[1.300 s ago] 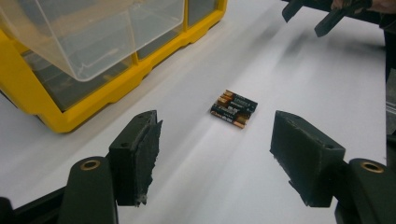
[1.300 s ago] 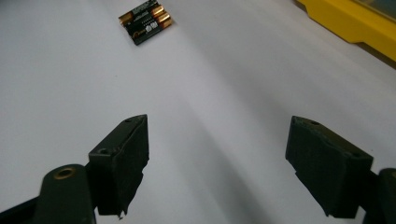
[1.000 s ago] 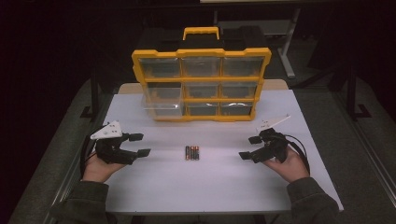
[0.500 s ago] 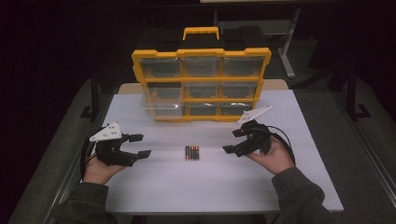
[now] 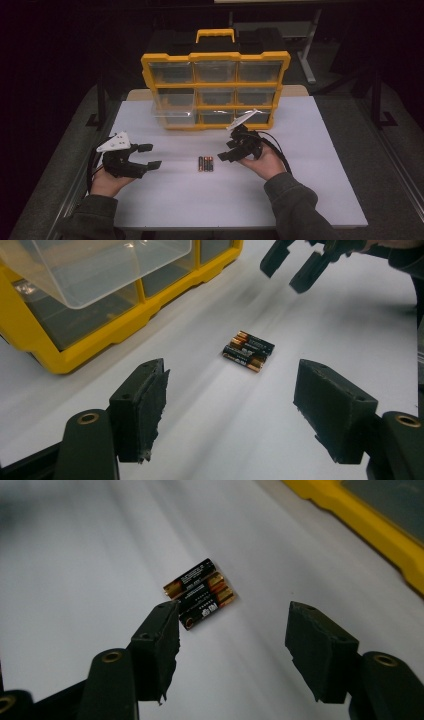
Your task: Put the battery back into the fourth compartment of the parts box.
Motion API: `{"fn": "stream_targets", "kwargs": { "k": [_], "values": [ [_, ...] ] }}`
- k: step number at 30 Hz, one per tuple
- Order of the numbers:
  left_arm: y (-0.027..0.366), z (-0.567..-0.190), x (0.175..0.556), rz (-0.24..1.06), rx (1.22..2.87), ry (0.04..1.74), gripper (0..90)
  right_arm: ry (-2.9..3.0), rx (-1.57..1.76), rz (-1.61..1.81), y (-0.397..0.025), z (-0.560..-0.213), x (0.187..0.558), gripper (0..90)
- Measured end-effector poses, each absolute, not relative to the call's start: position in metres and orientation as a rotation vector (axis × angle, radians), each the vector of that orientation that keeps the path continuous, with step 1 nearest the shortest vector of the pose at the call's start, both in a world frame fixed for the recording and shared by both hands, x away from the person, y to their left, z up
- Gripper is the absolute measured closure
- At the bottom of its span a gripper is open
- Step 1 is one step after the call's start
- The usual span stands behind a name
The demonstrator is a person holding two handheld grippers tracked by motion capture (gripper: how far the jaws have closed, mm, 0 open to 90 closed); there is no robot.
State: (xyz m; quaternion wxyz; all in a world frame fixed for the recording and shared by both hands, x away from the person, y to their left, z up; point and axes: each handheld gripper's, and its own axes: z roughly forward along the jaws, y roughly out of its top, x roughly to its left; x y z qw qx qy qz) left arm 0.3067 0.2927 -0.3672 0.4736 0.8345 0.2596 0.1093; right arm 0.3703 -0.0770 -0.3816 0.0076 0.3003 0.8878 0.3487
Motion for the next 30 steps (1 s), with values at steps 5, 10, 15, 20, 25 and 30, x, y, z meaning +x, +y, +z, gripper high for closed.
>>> {"fn": "stream_targets", "kwargs": {
  "k": [5,10,15,20,25,30],
  "values": [
    [0.292,-0.369,0.306,0.278,2.034,0.639,28.7,2.795,0.938,1.092,-0.066,-0.391,0.375,40.0],
    [0.292,-0.370,0.304,0.292,2.054,0.629,28.2,2.784,0.959,1.068,-0.054,-0.401,0.377,41.6],
    [0.290,-0.370,0.302,0.297,2.051,0.637,27.7,2.790,0.997,1.022,-0.044,-0.409,0.378,44.9],
    [0.290,-0.371,0.302,0.291,2.049,0.642,27.1,2.814,1.019,1.008,-0.035,-0.419,0.381,45.7],
    [0.290,-0.372,0.303,0.289,2.056,0.635,26.9,2.825,1.037,0.985,-0.030,-0.424,0.382,48.1],
    [0.291,-0.372,0.304,0.289,2.055,0.632,26.8,2.848,1.046,0.954,-0.026,-0.431,0.384,51.3]
  ]
}}
